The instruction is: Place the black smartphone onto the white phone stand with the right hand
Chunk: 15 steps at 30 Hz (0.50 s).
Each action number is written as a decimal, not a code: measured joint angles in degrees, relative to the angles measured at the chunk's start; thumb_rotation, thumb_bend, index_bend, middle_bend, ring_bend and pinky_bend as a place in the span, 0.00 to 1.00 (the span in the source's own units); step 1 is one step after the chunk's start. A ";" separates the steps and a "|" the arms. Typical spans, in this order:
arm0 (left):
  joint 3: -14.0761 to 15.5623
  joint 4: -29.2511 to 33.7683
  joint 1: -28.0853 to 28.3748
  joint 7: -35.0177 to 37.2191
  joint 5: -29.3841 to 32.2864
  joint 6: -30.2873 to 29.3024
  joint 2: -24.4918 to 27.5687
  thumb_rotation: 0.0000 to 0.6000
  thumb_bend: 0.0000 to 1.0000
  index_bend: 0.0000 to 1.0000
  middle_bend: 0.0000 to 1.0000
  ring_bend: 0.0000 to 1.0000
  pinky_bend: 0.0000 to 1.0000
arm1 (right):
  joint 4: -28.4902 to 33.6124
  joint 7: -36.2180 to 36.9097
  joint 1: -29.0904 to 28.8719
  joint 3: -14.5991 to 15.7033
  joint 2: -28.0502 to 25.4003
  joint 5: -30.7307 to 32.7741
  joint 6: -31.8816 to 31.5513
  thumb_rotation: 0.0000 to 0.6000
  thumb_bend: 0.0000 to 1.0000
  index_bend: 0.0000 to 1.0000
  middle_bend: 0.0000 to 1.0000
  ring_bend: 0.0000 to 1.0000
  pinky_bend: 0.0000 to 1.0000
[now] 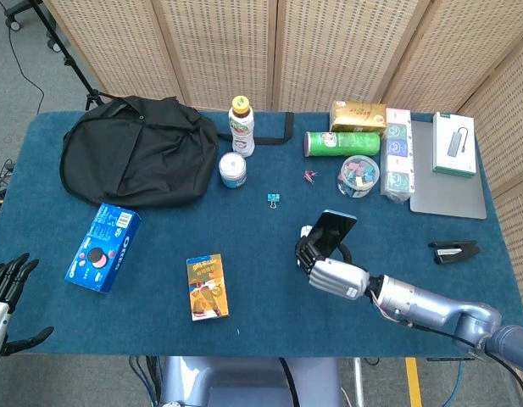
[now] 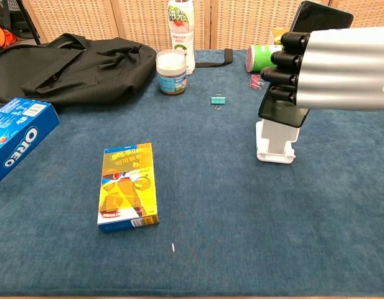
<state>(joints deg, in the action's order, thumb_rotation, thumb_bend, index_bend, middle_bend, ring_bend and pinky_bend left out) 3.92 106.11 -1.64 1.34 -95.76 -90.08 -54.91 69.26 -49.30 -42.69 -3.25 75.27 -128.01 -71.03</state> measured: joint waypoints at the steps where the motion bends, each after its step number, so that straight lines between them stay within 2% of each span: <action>1: -0.02 0.05 -0.03 -0.08 0.03 -0.06 -0.06 1.00 0.00 0.00 0.00 0.00 0.00 | -0.99 0.09 -0.12 0.13 0.50 -0.41 -0.78 1.00 0.26 0.46 0.50 0.38 0.41; 8: -0.16 0.43 0.13 -1.23 0.79 0.61 -0.47 1.00 0.00 0.00 0.00 0.00 0.00 | -10.07 -1.43 -0.32 1.15 5.88 -1.99 -4.82 1.00 0.26 0.46 0.50 0.35 0.34; 15: -0.26 0.65 0.45 -1.52 1.17 1.24 -0.51 1.00 0.00 0.00 0.00 0.00 0.00 | -13.39 -4.06 -0.62 2.61 8.62 -2.05 -4.22 1.00 0.26 0.46 0.50 0.34 0.31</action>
<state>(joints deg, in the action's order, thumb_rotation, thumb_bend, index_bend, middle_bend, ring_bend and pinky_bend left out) 3.66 106.76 -1.19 -0.18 -94.59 -88.85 -55.41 55.87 -53.35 -43.31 -0.64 83.89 -130.05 -75.25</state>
